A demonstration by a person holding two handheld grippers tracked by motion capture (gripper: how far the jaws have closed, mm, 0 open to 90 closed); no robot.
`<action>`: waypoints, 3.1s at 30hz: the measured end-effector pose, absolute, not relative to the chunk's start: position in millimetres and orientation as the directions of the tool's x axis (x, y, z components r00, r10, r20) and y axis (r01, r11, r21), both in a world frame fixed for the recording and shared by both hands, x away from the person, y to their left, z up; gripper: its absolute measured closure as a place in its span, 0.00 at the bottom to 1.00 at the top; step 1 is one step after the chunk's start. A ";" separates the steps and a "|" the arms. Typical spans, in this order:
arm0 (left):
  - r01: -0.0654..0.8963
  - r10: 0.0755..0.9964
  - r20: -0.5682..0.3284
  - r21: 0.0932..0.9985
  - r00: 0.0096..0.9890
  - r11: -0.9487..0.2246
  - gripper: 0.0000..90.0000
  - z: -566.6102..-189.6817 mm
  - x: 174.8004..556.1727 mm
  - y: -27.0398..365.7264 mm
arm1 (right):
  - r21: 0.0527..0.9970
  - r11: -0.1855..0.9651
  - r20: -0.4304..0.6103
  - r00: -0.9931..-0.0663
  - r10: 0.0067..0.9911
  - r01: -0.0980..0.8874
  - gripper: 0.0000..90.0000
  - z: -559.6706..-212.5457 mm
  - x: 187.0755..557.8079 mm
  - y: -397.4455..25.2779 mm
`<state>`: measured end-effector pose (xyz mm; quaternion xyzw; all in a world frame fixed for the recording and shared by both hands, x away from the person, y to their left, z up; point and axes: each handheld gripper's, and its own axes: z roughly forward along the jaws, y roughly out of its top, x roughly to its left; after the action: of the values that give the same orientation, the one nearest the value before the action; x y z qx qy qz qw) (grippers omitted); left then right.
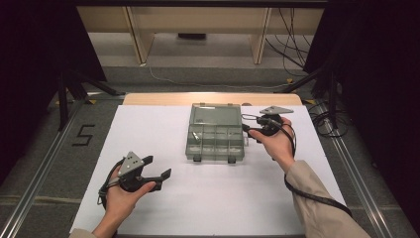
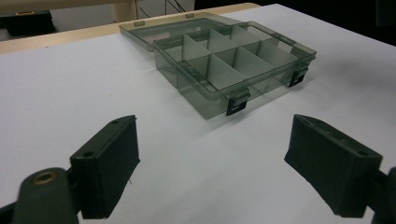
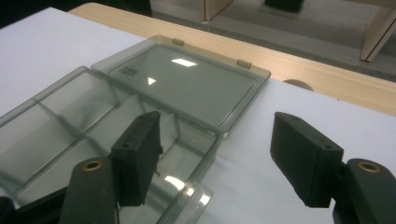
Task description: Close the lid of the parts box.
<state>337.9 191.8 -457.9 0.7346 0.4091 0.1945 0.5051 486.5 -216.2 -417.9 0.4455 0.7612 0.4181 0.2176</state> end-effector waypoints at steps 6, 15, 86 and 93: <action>0.404 0.793 -0.126 0.900 0.596 -0.161 0.18 -458.8 339.1 192.2 | 0.807 0.275 0.029 -0.500 0.866 0.522 0.43 -417.6 515.9 -204.4; 0.409 0.789 -0.134 0.899 0.600 -0.158 0.18 -460.3 340.2 191.8 | 0.762 0.245 0.055 -0.437 0.898 0.599 0.52 -424.9 551.8 -188.5; 0.424 0.828 -0.117 0.892 0.549 -0.155 0.24 -448.6 381.6 195.3 | 0.653 0.024 0.113 -0.129 0.985 0.757 0.99 -451.1 580.9 -170.2; 0.449 0.842 -0.134 0.883 0.522 -0.138 0.34 -428.7 437.1 190.4 | 0.673 0.044 0.100 -0.149 0.984 0.739 0.99 -447.2 577.5 -171.0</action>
<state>437.1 190.4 -428.7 0.7265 0.4445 0.2033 0.4830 577.5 -171.0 -447.2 0.6206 0.6938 0.3051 0.2009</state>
